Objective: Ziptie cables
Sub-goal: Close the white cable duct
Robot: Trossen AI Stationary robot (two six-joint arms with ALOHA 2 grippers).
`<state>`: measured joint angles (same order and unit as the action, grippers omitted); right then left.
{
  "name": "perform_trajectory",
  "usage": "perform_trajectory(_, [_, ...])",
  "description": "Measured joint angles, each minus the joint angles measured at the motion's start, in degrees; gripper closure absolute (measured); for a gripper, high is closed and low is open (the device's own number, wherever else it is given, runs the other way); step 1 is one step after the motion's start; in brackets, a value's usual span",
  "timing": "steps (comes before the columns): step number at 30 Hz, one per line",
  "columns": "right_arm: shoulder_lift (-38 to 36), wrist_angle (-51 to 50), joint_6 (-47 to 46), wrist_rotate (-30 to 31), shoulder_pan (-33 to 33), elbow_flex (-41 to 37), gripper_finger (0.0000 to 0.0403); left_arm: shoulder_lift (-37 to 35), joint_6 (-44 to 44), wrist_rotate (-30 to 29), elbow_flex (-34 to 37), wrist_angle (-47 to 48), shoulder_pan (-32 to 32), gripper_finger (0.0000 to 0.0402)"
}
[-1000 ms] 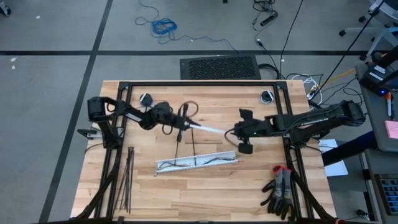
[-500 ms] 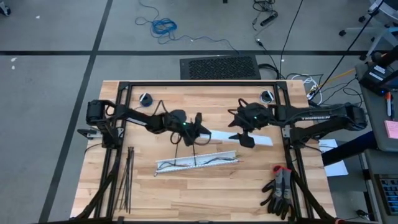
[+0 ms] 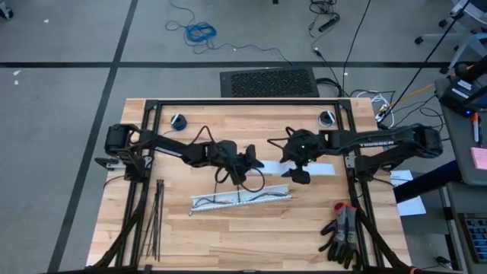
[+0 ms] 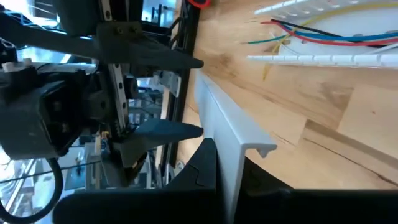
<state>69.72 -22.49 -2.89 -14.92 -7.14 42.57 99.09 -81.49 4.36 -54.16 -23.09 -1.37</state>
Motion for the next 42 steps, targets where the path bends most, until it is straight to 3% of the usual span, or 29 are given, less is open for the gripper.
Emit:
perform_trajectory(3, [1.2, 0.4, 0.2, 0.2, 0.0, 0.0, 0.0114, 0.1, 0.1, -0.3, -0.5, 0.5, 0.1, 0.0398])
perform_trajectory(13, [5.6, -0.5, 4.3, 9.2, 0.9, -0.2, 0.0114, 0.0, 1.6, -1.2, -0.9, 0.5, 0.1, 0.0393])
perform_trajectory(21, [5.7, 0.1, 5.7, 9.9, 0.9, -0.2, 0.0118, 0.0, 1.6, -1.7, -0.8, 1.0, 0.4, 0.0391])
perform_trajectory(27, [5.6, -0.5, 6.2, 9.7, 1.0, -0.1, 0.0183, 0.0, 1.7, -2.0, -0.8, 1.2, 0.4, 0.0390])
perform_trajectory(29, [5.6, -0.6, 6.1, 9.4, 1.0, -0.1, 0.0185, 0.0, 3.4, -2.0, -0.8, 1.3, 0.3, 0.0390])
perform_trajectory(32, [5.6, -0.6, 5.6, 8.7, 0.9, -0.1, 0.0185, 0.0, 11.0, -2.0, -0.8, 1.3, 0.2, 0.0389])
perform_trajectory(37, [5.6, -0.6, 4.8, 8.8, 0.8, -0.1, 0.0185, 0.0, 32.6, -4.7, -0.7, 1.5, 0.0, 0.0379])
perform_trajectory(42, [5.6, 0.5, 5.2, 10.9, 0.8, 0.1, 0.0185, -3.6, 49.9, -8.1, -0.7, 8.3, 0.2, 0.0331])
